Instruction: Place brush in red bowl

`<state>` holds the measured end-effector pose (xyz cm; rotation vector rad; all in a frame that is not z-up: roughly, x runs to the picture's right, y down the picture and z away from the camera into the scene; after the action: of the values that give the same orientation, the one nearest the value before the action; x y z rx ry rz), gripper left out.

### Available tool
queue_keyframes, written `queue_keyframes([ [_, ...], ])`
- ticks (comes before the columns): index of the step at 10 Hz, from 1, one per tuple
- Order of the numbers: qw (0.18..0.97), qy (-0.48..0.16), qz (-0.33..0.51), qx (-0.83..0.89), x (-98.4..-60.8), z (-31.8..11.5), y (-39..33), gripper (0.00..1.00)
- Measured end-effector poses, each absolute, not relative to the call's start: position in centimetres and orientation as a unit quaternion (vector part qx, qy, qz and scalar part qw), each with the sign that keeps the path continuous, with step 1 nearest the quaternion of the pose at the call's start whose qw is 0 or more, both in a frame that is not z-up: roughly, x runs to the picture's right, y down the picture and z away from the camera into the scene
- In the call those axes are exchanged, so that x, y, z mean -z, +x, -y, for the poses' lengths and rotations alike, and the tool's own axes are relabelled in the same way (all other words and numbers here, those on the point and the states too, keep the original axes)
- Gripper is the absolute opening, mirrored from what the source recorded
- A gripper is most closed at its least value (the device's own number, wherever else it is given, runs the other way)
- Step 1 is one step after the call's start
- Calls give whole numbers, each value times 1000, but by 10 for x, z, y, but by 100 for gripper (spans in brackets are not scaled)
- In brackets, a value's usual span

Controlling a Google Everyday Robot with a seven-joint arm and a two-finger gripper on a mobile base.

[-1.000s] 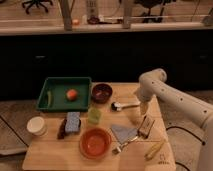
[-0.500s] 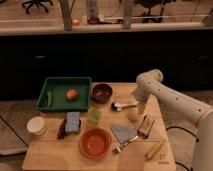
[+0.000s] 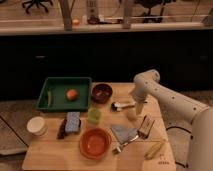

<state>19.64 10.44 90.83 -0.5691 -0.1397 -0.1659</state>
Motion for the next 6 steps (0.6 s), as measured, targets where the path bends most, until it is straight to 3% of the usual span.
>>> queue_keyframes([
  [6, 951, -294, 68, 72, -919, -111, 197, 80],
])
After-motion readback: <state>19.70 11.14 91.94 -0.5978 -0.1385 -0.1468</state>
